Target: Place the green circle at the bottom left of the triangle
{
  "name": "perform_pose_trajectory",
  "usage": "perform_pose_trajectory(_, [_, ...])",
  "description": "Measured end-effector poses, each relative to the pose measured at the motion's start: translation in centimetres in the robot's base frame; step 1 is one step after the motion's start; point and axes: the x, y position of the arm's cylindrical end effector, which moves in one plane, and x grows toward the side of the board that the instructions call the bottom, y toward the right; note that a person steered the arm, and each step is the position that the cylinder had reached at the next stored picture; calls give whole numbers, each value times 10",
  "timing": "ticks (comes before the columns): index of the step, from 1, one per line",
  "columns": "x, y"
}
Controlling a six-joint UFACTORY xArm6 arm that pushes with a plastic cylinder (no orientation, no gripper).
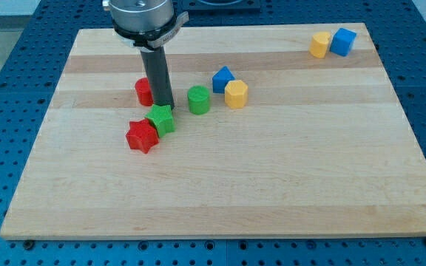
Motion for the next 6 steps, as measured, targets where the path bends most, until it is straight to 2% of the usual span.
perform_pose_trajectory(6, [8,43])
